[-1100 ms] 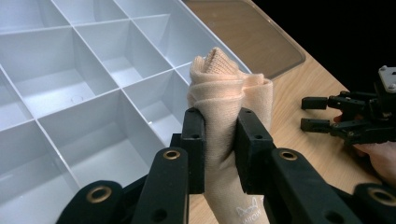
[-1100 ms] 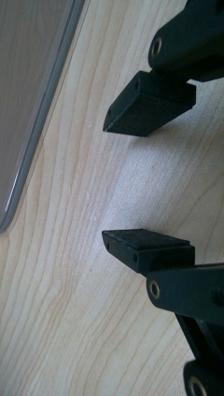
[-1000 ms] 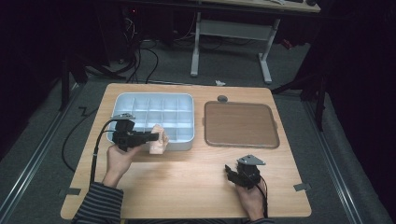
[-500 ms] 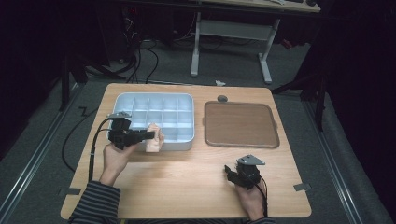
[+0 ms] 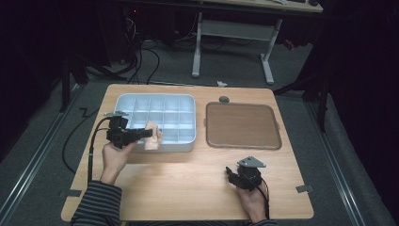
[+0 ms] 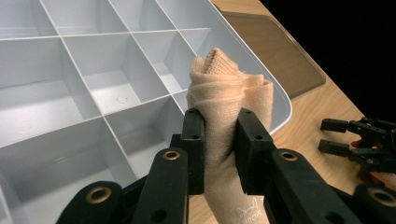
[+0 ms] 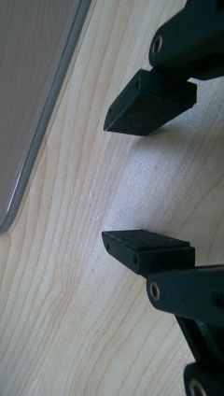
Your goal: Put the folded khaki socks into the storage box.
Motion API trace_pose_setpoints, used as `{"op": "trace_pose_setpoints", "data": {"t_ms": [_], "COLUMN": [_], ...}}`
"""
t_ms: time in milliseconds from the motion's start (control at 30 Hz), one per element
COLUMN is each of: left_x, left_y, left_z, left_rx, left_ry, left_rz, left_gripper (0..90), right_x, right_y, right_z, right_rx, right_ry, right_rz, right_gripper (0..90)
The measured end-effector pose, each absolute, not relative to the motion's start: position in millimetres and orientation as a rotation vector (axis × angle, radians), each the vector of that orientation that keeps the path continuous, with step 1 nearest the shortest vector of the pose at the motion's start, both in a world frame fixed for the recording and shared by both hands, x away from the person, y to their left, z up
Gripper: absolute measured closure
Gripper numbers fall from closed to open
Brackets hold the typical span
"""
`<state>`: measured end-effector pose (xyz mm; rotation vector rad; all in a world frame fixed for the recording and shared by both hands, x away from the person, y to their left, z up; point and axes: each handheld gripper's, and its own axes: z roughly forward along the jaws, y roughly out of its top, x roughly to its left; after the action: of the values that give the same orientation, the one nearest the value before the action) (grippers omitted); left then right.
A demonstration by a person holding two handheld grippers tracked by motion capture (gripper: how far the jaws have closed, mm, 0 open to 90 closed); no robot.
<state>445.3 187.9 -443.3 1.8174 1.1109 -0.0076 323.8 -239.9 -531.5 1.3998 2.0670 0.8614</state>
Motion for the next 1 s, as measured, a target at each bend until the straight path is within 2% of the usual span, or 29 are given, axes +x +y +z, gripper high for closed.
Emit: {"op": "trace_pose_setpoints", "data": {"t_ms": [200, 700, 1000], "left_x": [448, 466, 475], "left_y": [186, 188, 179], "left_z": [-437, -447, -446], "left_rx": [1.851, 1.781, 1.817], "left_ry": [1.102, 1.16, 1.173], "left_rz": [0.041, -0.048, -0.032], "left_gripper": [75.9, 75.9, 75.9], "right_x": [324, 323, 323], "right_y": [-240, -238, -238], "right_z": [-531, -531, -532], "right_rx": [1.401, 1.389, 1.39], "right_ry": [2.066, 2.063, 2.06], "right_rz": [0.857, 0.85, 0.849], "right_gripper": [40.4, 40.4, 40.4]}}
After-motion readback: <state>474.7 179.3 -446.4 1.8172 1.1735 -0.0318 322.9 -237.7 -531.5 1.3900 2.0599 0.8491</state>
